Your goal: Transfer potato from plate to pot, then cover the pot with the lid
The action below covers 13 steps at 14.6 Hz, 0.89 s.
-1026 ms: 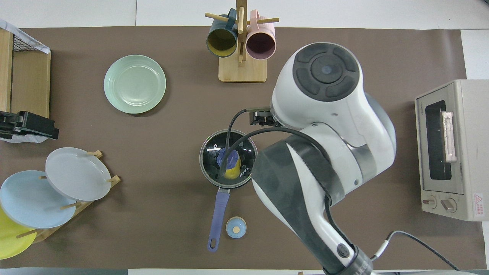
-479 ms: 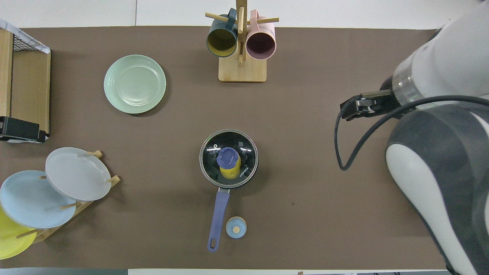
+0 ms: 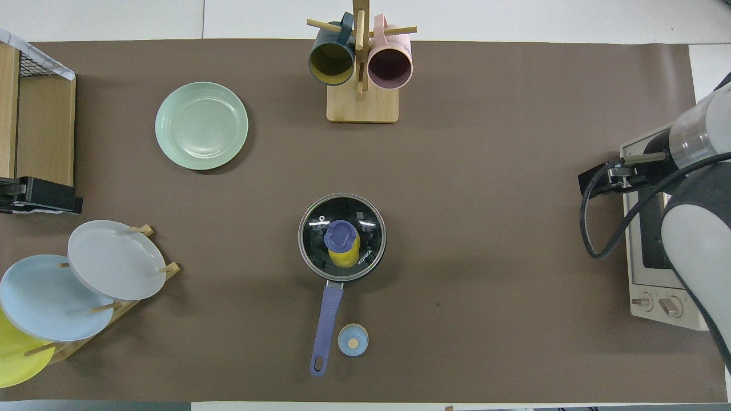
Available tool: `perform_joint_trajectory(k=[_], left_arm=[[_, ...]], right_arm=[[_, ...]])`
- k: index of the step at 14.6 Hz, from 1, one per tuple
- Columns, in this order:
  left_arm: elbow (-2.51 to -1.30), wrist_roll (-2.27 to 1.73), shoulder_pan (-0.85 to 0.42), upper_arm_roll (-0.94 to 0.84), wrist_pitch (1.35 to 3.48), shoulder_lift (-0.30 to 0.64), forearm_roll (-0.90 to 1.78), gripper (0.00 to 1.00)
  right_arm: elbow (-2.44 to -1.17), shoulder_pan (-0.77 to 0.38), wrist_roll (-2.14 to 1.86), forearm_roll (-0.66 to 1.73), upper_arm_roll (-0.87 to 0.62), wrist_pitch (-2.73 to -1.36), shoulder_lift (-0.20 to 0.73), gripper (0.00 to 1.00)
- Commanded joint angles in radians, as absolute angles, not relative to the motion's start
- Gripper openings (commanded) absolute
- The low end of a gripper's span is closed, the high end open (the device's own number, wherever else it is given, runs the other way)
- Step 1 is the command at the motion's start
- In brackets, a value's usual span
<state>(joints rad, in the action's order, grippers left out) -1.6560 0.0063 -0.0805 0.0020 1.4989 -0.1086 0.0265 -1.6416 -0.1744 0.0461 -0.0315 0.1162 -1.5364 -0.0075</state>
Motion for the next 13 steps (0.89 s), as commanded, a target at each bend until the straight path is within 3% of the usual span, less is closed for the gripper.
perform_joint_trajectory(k=[1,13], left_arm=[[-1.672,-0.003,-0.066,-0.008,1.519,-0.104,0.037,1.0],[-1.695,-0.118,-0.078,-0.009,1.543,-0.106,0.04,1.0]], right_arm=[[-1.7,-0.117,-0.018,-0.009,0.101,-1.597,-0.041,1.0],[-1.645,-0.075,-0.02,-0.017,0.052,-1.565,-0.014,1.0]])
